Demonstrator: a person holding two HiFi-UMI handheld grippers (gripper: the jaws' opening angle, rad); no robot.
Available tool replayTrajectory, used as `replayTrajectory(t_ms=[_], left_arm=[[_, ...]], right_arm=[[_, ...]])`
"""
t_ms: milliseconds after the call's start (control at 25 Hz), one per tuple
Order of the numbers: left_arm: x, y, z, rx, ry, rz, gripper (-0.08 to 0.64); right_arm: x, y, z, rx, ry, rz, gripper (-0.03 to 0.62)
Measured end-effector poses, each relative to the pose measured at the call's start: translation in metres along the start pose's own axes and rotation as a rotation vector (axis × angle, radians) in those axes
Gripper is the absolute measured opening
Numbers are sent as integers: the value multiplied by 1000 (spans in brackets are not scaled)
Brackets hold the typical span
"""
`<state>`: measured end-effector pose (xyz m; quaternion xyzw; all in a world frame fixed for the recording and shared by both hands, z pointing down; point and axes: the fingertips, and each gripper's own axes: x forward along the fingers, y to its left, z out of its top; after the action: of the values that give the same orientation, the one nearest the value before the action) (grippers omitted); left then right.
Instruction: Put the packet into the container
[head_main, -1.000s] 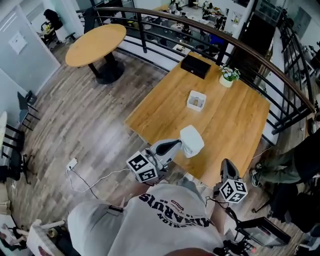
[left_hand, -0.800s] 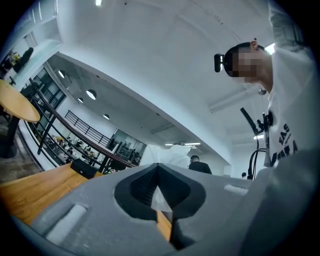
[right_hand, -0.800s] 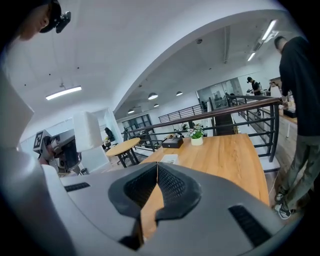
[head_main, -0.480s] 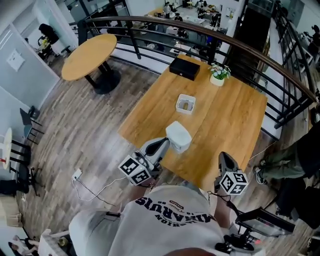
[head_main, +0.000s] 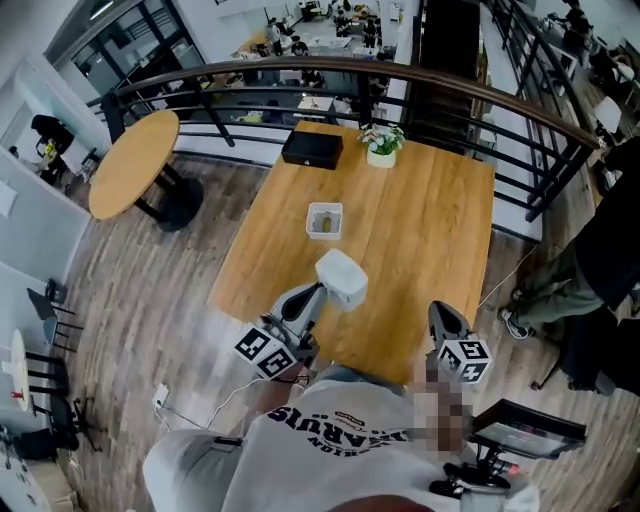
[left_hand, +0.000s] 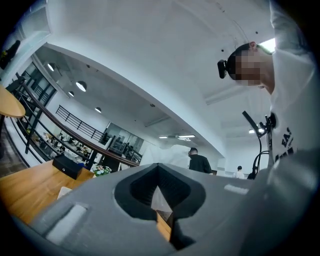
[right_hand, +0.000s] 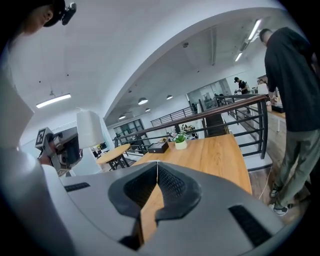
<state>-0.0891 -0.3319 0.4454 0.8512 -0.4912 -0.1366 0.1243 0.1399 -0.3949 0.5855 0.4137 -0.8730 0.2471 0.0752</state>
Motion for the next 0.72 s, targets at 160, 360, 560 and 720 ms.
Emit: replayTrajectory(t_ms=[160, 360, 560, 720], left_arm=[[21, -6, 0, -9, 8, -55, 3], [38, -6, 6, -12, 9, -102, 3], [47, 0, 8, -24, 2, -120, 3], [49, 0, 2, 33, 55, -131, 3]], right_arm=[[-7, -9, 6, 2, -8, -38, 11], [-14, -6, 25, -3, -31, -68, 11], [-12, -4, 31, -12, -36, -74, 11], [-12, -6, 30, 9, -39, -95, 11]])
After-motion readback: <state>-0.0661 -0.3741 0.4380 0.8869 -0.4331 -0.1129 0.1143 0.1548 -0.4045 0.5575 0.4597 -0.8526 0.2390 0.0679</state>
